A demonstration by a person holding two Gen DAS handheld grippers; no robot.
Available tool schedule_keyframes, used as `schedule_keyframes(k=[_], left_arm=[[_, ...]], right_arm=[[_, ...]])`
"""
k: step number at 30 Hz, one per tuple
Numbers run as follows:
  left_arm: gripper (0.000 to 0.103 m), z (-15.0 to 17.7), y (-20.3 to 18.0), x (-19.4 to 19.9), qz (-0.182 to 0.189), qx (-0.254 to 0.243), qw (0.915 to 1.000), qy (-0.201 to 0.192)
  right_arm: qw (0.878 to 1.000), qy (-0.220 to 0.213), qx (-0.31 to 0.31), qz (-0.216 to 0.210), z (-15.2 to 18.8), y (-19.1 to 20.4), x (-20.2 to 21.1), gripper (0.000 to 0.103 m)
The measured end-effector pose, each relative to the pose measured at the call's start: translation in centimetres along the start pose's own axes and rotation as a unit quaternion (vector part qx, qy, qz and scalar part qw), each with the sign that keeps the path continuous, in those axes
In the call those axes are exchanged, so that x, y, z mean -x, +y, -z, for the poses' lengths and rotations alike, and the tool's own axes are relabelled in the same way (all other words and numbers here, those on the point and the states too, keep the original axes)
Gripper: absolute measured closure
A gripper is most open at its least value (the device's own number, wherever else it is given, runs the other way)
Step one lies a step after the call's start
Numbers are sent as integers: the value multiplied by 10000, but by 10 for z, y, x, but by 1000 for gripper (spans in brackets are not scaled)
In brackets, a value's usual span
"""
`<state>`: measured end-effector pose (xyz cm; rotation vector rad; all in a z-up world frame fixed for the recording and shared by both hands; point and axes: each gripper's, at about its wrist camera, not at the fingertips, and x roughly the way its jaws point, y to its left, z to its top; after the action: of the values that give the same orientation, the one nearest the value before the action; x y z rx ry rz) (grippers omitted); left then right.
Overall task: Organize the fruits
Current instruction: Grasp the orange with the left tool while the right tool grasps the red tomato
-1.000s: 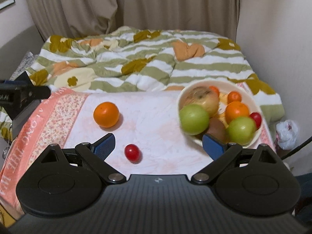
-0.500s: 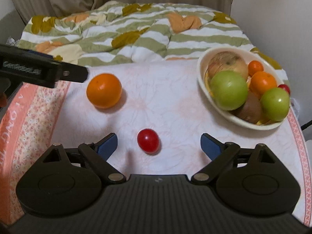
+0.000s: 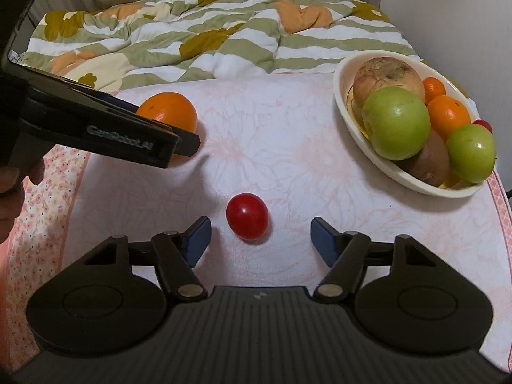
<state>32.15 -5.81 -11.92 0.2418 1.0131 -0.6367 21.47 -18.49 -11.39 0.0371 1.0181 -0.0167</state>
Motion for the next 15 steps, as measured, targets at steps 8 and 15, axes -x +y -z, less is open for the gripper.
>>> schedule_keyframes(k=[8,15], left_arm=[[38,5,5,3,0,56,9999,-96],[39,11,6,7,-55,139,9998,-119]], right_arm=[[10000,4,9,-4,1,2,-1,32],[10000,5,53,-55,-3,3,-3,49]])
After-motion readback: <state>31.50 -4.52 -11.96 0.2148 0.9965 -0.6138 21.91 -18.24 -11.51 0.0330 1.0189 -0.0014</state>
